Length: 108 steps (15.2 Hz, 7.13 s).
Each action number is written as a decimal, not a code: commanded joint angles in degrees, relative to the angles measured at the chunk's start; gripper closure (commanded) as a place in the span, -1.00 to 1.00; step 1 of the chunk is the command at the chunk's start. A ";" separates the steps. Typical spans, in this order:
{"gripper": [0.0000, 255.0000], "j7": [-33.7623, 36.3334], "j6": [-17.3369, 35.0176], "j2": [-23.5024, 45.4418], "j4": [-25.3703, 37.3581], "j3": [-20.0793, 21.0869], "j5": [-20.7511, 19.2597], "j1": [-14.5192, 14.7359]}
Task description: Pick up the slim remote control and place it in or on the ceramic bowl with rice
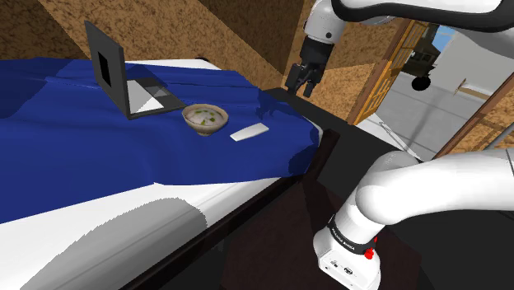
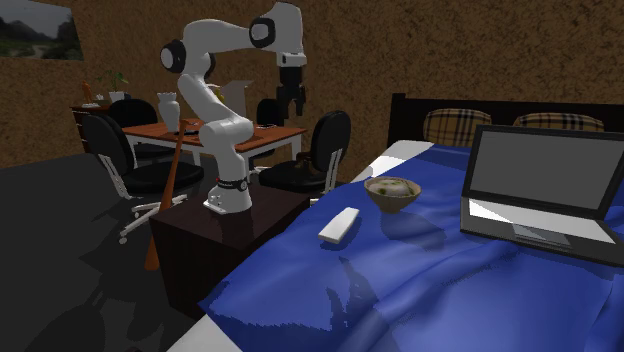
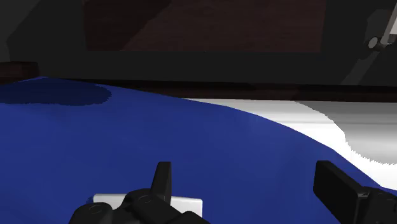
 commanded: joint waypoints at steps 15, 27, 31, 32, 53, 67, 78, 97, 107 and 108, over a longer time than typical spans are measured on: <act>-1.00 -48.07 22.81 19.71 -2.62 -20.05 -9.52 8.29; -1.00 -92.47 38.00 49.24 9.94 -28.18 1.99 15.61; -1.00 -104.50 40.26 57.42 14.93 -25.92 6.61 14.61; -1.00 -104.74 40.93 57.97 14.74 -25.75 6.97 14.46; 1.00 -106.54 45.20 61.77 13.87 -24.68 9.61 13.62; 1.00 -103.72 37.90 55.70 15.77 -26.23 5.43 14.83; 1.00 -101.64 30.15 50.84 19.23 -26.80 2.35 15.45; 1.00 -93.32 19.80 56.13 34.55 -22.79 3.87 19.70; 1.00 -87.35 16.34 67.26 48.67 -19.53 6.91 22.29; 1.00 -87.39 17.03 67.41 48.11 -19.50 6.98 22.30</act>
